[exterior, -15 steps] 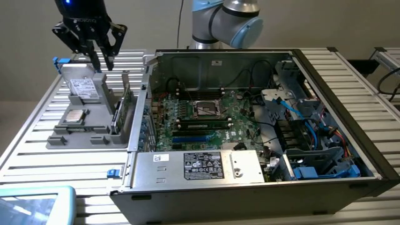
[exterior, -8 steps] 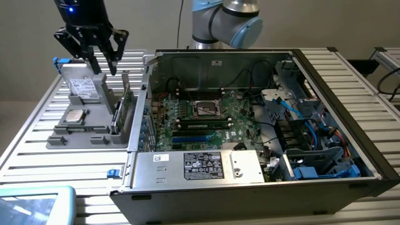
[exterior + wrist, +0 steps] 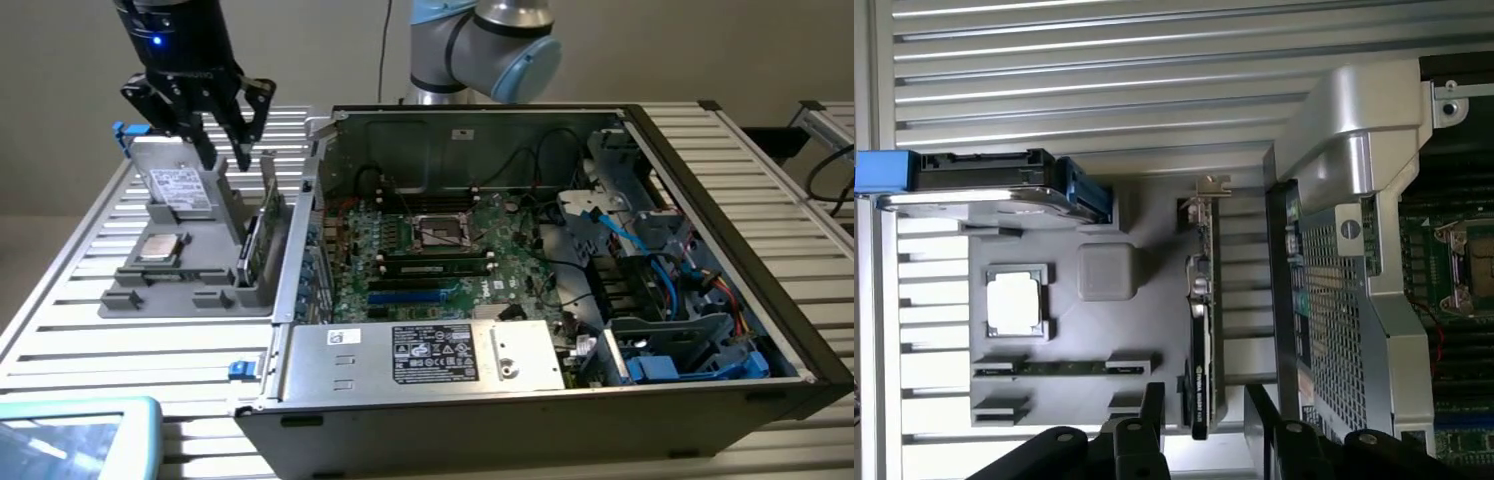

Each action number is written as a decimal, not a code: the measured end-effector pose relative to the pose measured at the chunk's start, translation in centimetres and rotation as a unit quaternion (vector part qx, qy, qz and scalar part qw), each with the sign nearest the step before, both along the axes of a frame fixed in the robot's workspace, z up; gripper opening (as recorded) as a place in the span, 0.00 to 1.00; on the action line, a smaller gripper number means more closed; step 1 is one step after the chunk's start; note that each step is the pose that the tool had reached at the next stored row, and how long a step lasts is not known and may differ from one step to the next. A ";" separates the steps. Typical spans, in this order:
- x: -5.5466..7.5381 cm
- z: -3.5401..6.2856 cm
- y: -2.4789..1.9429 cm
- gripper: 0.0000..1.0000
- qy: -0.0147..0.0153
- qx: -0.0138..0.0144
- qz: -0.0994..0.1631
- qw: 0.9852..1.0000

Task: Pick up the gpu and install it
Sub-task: 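Pick up the gpu and move the gpu toward the slot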

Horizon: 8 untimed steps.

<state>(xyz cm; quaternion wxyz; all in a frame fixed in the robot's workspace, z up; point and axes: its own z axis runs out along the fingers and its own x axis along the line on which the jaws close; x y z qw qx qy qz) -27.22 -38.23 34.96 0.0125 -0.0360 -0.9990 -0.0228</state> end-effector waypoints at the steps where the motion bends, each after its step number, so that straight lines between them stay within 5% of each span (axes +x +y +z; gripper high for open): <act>1: -0.1 -0.18 -0.02 0.45 0.000 0.000 0.000 1.000; 8: -0.2 -1.45 -0.33 0.45 0.000 0.000 0.000 1.000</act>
